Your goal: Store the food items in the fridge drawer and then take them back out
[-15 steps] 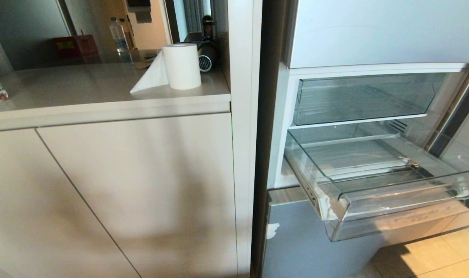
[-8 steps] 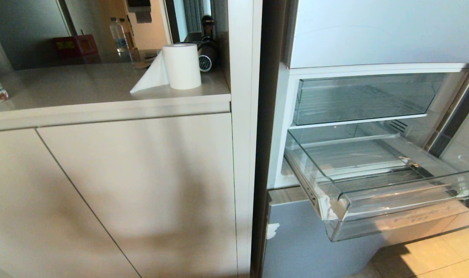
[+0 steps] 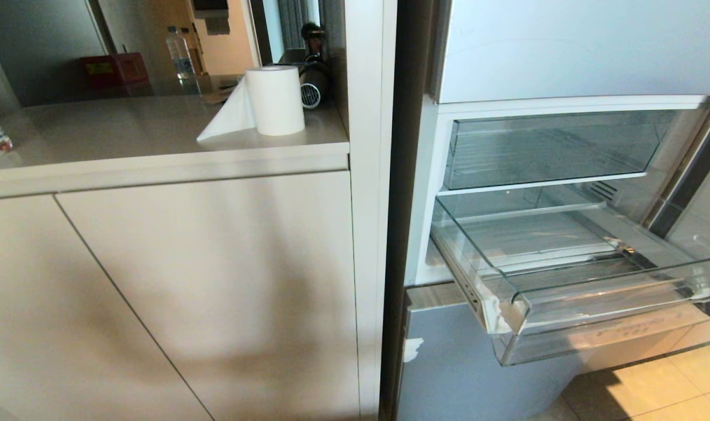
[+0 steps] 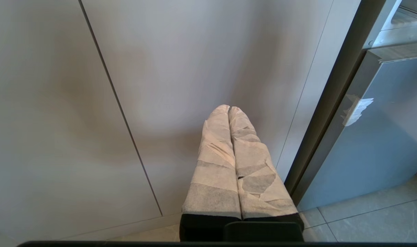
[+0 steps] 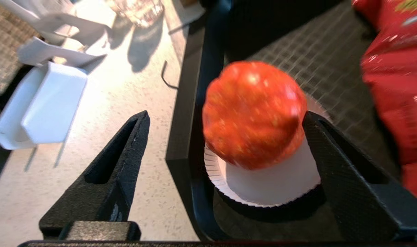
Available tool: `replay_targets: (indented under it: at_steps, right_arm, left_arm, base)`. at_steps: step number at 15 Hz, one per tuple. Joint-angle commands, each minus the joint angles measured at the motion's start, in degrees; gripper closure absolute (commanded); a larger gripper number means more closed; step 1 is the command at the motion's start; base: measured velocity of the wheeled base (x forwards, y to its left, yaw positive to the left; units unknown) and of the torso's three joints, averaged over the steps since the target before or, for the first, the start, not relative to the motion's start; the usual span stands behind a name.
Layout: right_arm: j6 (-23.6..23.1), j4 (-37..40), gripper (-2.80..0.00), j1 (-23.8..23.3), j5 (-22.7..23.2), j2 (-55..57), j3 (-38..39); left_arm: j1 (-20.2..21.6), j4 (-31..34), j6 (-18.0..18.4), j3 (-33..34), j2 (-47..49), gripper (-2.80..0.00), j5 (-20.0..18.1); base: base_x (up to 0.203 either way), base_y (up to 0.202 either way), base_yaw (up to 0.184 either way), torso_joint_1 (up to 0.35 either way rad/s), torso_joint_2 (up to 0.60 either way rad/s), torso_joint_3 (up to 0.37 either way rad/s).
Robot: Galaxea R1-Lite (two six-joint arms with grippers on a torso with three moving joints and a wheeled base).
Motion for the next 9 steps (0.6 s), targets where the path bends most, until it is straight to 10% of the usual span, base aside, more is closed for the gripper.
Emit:
replay_targets:
  at_steps: [1, 3, 4, 9]
  right_arm:
    - [0.26, -0.12, -2.80, -1.00, 1.03, -2.77, -0.01]
    - [1.02, 0.11, -2.80, -2.66, 2.10, -6.88, 0.04]
    - [2.11, 0.15, 0.00, -3.38, 2.14, -8.94, -0.01]
    - [17.27, -0.15, 0.00, -10.29, 1.44, -24.13, -0.94]
  left_arm:
    - [0.04, 0.00, 0.00, 0.00, -0.01, 0.00, 0.01]
    - [0.04, 0.00, 0.00, 0.00, -0.01, 0.00, 0.01]
    - [0.04, 0.00, 0.00, 0.00, -0.01, 0.00, 0.01]
    - [0.04, 0.00, 0.00, 0.00, -0.01, 0.00, 0.01]
  base:
    - [0.000, 0.000, 0.000, 0.000, 0.00, 0.000]
    - [0.000, 0.000, 0.000, 0.000, 0.00, 0.000]
    - [0.000, 0.000, 0.000, 0.000, 0.00, 0.000]
    - [0.000, 0.000, 0.000, 0.000, 0.00, 0.000]
